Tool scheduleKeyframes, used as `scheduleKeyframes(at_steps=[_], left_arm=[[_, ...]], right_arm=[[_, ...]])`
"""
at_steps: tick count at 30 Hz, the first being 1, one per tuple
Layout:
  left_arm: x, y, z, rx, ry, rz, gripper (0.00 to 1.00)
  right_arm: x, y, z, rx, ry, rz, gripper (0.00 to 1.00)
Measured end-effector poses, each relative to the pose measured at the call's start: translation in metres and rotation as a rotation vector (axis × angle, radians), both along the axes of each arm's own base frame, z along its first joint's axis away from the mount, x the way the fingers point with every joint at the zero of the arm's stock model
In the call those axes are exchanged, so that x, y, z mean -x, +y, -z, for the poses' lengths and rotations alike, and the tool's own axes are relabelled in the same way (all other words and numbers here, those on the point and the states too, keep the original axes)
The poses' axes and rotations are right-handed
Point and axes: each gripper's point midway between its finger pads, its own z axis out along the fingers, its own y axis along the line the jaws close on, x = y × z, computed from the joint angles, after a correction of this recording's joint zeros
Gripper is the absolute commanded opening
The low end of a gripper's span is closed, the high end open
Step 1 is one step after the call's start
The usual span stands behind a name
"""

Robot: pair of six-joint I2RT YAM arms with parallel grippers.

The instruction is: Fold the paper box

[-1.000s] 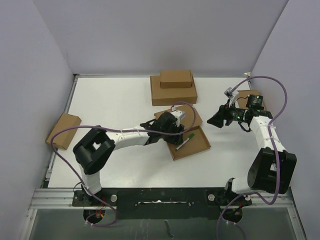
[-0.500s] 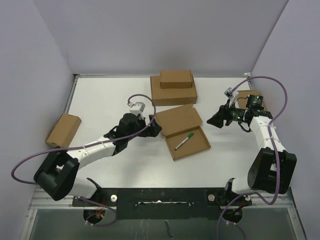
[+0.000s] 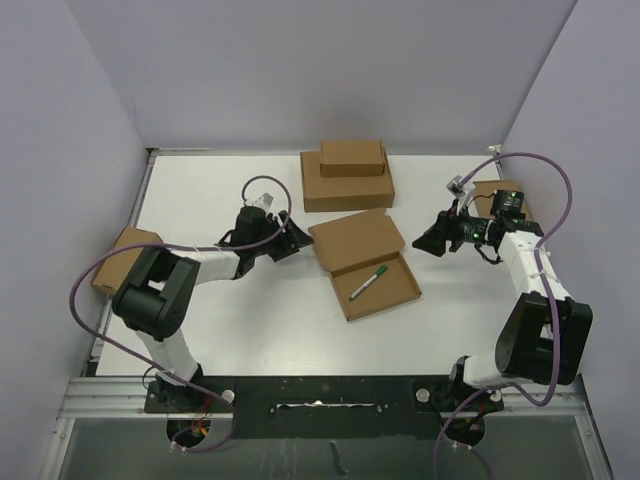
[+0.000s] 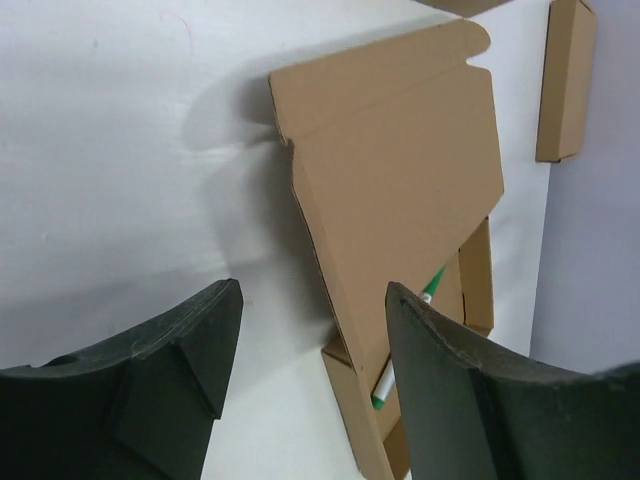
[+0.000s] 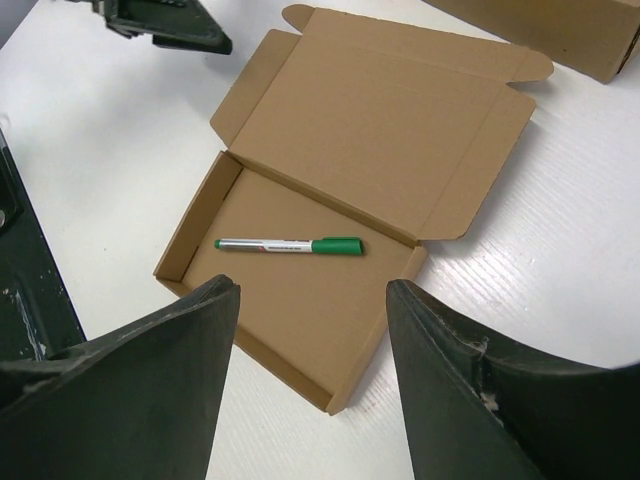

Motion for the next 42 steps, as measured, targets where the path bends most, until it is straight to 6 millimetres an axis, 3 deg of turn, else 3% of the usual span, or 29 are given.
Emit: scheduleKeyframes(at_steps=[3,9,16,24,27,35,39,42], left_arm=[[-0.015,-0.004,0.011,0.017,0.042,-0.008,0.56],[-0.03,-0.02,0.01,0.05,0.054,0.021,0.46],[-0.032,-0.025,0.021,0.046,0.094,0.041,0.35],[-0.028,-0.027,0.034,0.034,0.142,0.071,0.07],[-0.028,-0.03,0.03,0.04,0.137,0.085,0.01],[-0.028,-0.03,0.028,0.013,0.096,0.128,0.0],[-0.014,-0.022,0.03,-0.025,0.069,0.152,0.0],[-0.001,-0.016,0.017,-0.061,0.001,0.18,0.0]], right_arm=[[0.0,0.0,0.001,-0.001,0.003,0.0,0.61],[0.0,0.0,0.001,-0.001,0.003,0.0,0.61],[0.0,0.0,0.001,-0.002,0.006,-0.001,0.61],[0.001,0.001,0.001,-0.002,0.006,-0.001,0.61],[0.001,0.001,0.001,-0.002,0.006,-0.001,0.61],[0.001,0.002,0.001,-0.002,0.006,-0.006,0.61],[0.001,0.002,0.001,-0.001,0.004,-0.009,0.61],[0.002,0.004,0.006,-0.007,0.014,-0.007,0.61]])
